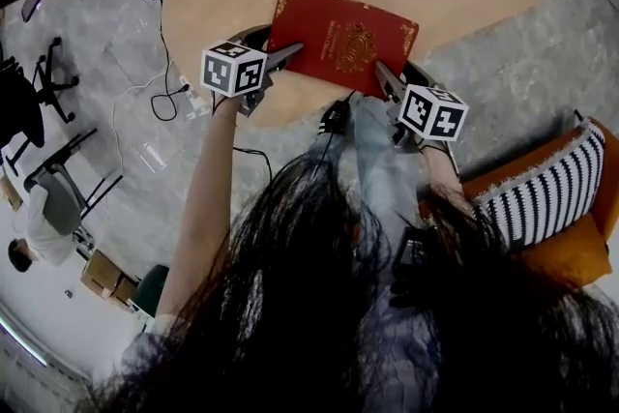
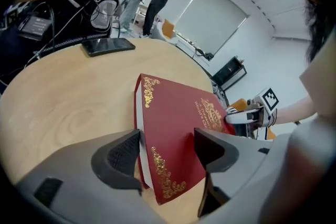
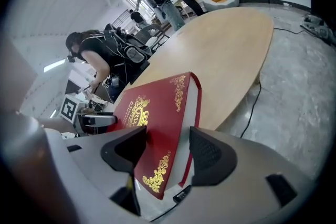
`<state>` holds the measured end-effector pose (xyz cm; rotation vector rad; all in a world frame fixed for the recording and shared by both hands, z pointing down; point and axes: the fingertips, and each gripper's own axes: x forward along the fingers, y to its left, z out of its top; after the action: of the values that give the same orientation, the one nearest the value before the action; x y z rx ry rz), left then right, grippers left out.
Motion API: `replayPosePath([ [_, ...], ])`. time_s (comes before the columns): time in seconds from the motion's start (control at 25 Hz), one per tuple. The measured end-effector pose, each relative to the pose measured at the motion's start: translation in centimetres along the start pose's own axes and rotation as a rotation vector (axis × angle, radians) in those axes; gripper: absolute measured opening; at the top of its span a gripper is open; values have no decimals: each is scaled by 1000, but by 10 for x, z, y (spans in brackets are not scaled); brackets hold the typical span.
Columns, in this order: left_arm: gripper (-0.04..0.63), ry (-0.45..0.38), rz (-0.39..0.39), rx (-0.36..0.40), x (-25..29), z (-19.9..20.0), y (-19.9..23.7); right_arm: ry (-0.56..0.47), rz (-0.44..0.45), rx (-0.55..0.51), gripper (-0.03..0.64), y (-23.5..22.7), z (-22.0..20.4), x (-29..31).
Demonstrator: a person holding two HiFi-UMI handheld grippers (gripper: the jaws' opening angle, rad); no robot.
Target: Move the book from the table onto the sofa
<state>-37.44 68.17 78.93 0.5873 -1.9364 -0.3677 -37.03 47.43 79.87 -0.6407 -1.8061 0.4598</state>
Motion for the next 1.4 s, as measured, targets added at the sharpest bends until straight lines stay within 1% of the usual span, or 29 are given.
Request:
replayPosePath([
  [0.08, 314, -13, -19, -61, 1, -2, 2, -10, 6, 9, 250, -1, 0, 0],
  [0.16, 313, -43, -36, -97, 1, -3, 3, -18, -2, 5, 250, -3, 0, -1],
  [0.28, 313, -68, -36, -107, -3, -7, 3, -9, -5, -1, 249, -1, -3, -2],
  [0.36, 311, -42, -34, -107, -5, -12, 1, 15, 0, -6, 249, 0, -8, -4],
  [0.44, 311, -3, -35, -98, -5, -18, -3, 41, 0, -10, 245, -2, -13, -9],
  [0.52, 310, 19, -30, -73, -6, -24, -10, 66, -5, -10, 235, -3, -21, -15],
  [0.68, 307, 26, -10, -13, -16, -34, -26, 112, -22, -34, 222, 0, -37, -30],
  [0.8, 302, 15, -10, -21, -27, -40, -38, 123, -31, -78, 215, 6, -38, -45],
  [0.96, 295, -36, -23, -50, -43, -37, -51, 90, -28, -113, 210, 18, -26, -65],
  [1.12, 293, -80, -23, -22, -63, -25, -67, 56, -35, -144, 210, 33, -17, -89],
  [1.4, 291, -133, -46, 30, -105, 0, -101, -38, -42, -146, 207, 65, -4, -138],
])
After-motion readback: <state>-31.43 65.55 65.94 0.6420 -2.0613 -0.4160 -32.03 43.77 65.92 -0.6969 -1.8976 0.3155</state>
